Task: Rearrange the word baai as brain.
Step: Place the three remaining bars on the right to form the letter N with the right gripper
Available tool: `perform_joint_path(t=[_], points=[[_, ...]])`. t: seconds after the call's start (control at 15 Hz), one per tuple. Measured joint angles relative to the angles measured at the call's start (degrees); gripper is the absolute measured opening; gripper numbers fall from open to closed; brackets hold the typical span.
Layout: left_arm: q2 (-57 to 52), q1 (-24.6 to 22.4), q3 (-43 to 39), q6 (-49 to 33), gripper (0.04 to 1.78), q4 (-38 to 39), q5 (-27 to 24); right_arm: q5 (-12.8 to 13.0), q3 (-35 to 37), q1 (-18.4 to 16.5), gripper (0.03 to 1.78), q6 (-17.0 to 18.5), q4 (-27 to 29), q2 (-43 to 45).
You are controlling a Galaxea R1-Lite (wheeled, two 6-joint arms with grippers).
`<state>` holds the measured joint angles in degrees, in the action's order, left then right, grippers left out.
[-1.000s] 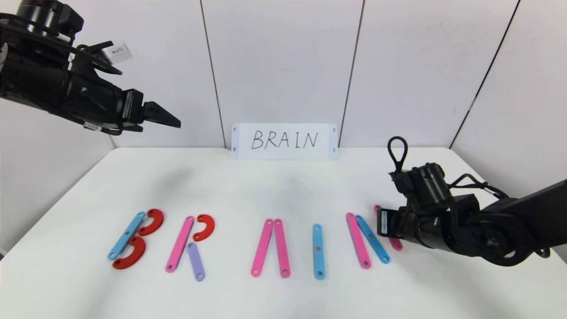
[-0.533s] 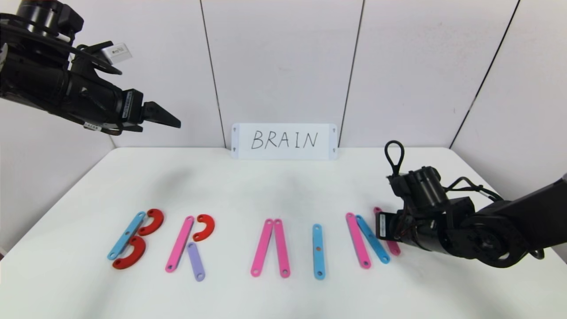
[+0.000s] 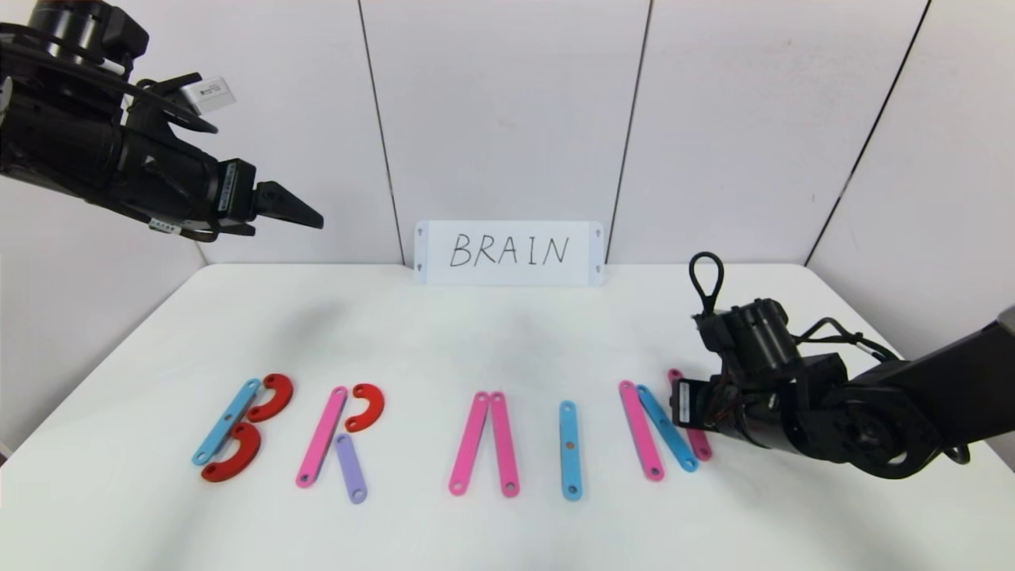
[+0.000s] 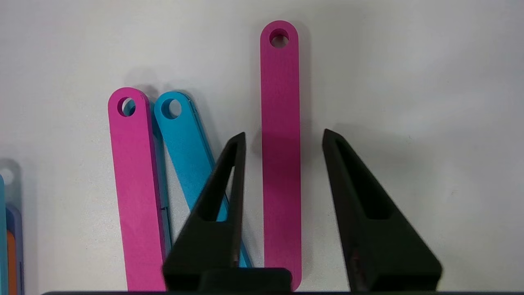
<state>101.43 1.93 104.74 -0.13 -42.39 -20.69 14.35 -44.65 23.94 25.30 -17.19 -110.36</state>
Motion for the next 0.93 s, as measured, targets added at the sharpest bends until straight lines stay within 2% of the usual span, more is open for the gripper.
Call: perform_joint_path(t=[0.2,0.4,0.53,0.67,0.8,0.93], points=[[0.0,0.0,0.0,-0.02,1.74,0.0,0.0,0.01,0.12,-0.07,1.25,-0.02,0.1,0.39],[-0.07,0.0,-0.02,-0.02,1.74,-0.02,-0.01,0.09,-0.07,-0.44,1.6,-0.09,0.11,1.44],[-0.13,0.0,-0.04,-0.02,1.74,-0.02,-0.01,0.01,-0.41,-0.82,1.71,-0.57,0.2,2.29],[-0.16,0.0,-0.06,0.0,1.74,0.0,0.0,-0.71,-1.54,-1.43,1.73,-1.29,0.57,3.04],[-0.16,0.0,-0.06,-0.02,1.74,0.0,-0.01,-1.49,-3.35,-2.1,1.73,-4.79,0.79,3.23],[-0.18,0.0,-0.06,-0.02,1.74,0.0,0.0,-4.88,-5.32,-3.13,1.73,-9.14,0.93,3.3]])
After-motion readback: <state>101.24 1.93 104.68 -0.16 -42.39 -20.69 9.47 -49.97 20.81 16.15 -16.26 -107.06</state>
